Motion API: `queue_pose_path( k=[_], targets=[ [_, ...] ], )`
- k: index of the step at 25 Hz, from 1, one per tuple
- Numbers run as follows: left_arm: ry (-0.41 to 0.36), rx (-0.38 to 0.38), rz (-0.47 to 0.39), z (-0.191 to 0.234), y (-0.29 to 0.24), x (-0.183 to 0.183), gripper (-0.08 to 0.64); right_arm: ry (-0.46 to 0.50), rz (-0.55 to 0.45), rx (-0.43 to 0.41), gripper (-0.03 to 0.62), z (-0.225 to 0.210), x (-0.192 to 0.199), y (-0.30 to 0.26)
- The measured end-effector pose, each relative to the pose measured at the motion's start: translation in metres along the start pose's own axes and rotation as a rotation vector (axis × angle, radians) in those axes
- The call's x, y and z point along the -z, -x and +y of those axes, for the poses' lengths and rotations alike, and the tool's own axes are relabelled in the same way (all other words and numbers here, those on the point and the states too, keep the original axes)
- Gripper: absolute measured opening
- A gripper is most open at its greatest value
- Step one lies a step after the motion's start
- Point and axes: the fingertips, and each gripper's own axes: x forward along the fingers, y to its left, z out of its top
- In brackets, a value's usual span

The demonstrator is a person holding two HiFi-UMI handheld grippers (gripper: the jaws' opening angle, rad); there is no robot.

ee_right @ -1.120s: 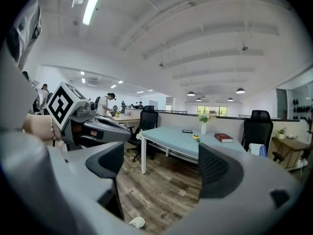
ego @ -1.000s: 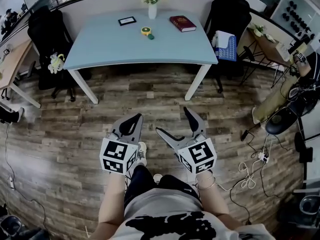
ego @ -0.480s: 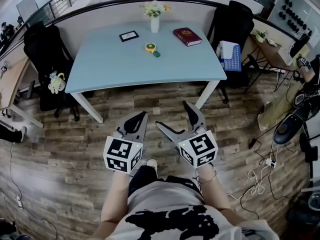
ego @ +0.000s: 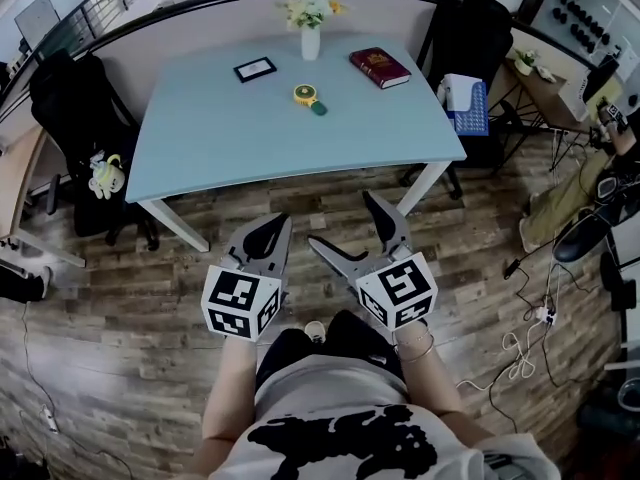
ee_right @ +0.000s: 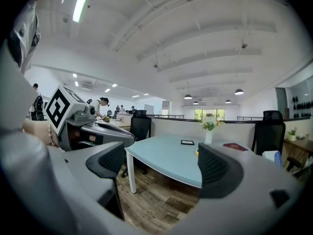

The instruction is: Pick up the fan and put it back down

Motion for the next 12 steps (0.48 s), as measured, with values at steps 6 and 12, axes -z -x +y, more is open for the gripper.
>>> queue_pose_path(
  k=[6,12],
  targets=[
    [0.032,-0.004,0.014,0.024,-0.012,0.009,0.012,0.022,0.053,0.006,0.461,-0.012,0.008,-0.025],
    [0.053,-0.029,0.028,0.048,-0.029,0.014,0.012,0.034,0.081,-0.006,0.462,-0.03,0.013,-0.053]
  ],
)
